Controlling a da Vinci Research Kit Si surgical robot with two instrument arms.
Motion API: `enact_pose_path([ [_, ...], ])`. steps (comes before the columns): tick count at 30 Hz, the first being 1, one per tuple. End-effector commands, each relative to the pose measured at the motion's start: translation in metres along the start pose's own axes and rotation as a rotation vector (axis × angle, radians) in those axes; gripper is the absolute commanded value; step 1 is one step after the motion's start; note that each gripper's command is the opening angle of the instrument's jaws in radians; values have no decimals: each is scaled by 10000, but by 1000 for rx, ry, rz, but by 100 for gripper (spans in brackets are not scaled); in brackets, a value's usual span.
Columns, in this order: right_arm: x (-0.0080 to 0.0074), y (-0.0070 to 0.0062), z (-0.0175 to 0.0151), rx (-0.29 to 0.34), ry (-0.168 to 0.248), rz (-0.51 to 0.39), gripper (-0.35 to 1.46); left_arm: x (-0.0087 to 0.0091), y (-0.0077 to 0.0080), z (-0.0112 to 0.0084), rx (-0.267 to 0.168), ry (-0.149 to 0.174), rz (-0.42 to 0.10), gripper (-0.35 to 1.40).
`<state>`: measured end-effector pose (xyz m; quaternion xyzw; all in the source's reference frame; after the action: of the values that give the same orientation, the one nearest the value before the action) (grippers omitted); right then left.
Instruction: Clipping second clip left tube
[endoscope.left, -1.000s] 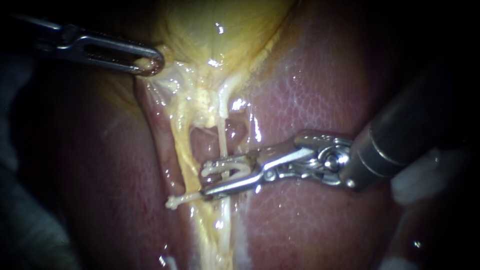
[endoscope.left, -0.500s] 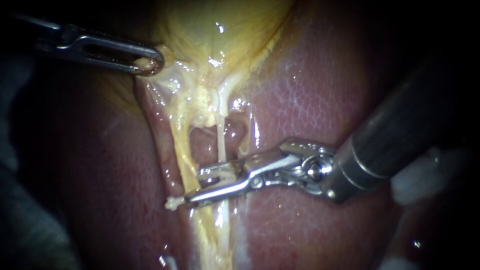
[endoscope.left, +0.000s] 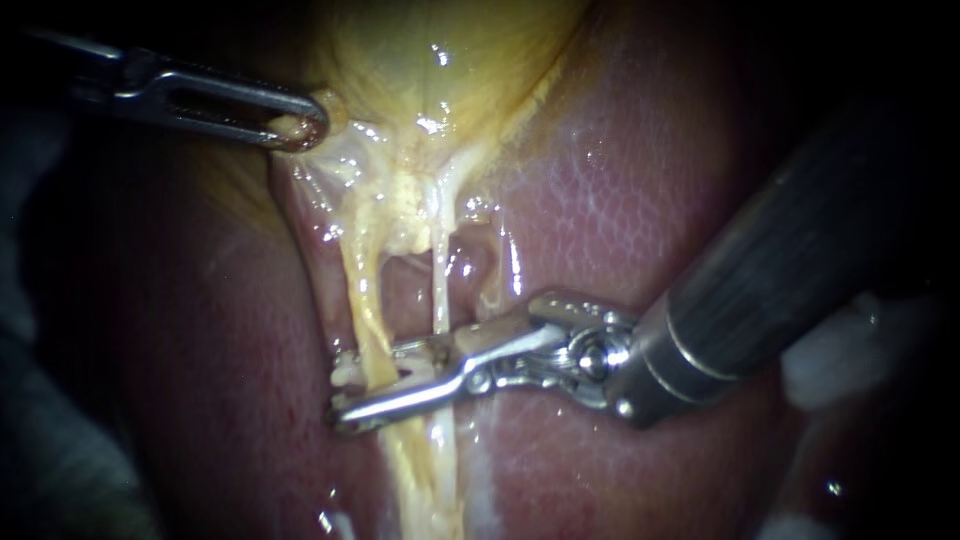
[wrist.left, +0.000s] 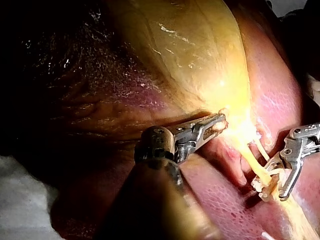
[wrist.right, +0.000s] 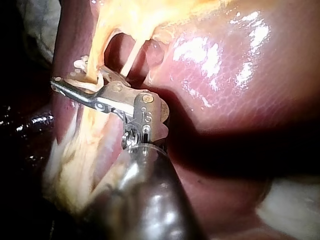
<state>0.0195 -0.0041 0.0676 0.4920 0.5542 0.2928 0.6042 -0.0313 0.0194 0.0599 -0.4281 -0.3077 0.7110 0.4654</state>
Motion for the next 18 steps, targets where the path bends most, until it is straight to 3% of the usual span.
enact_pose_path([
  [1,1,0,2,0,1,0,48,0,0,0,0,0,0,-35],
  [10,6,-9,11,12,10,4,48,0,0,0,0,0,0,-35],
  [18,22,-39,4,78,-28,17,43,0,0,0,0,0,0,-35],
])
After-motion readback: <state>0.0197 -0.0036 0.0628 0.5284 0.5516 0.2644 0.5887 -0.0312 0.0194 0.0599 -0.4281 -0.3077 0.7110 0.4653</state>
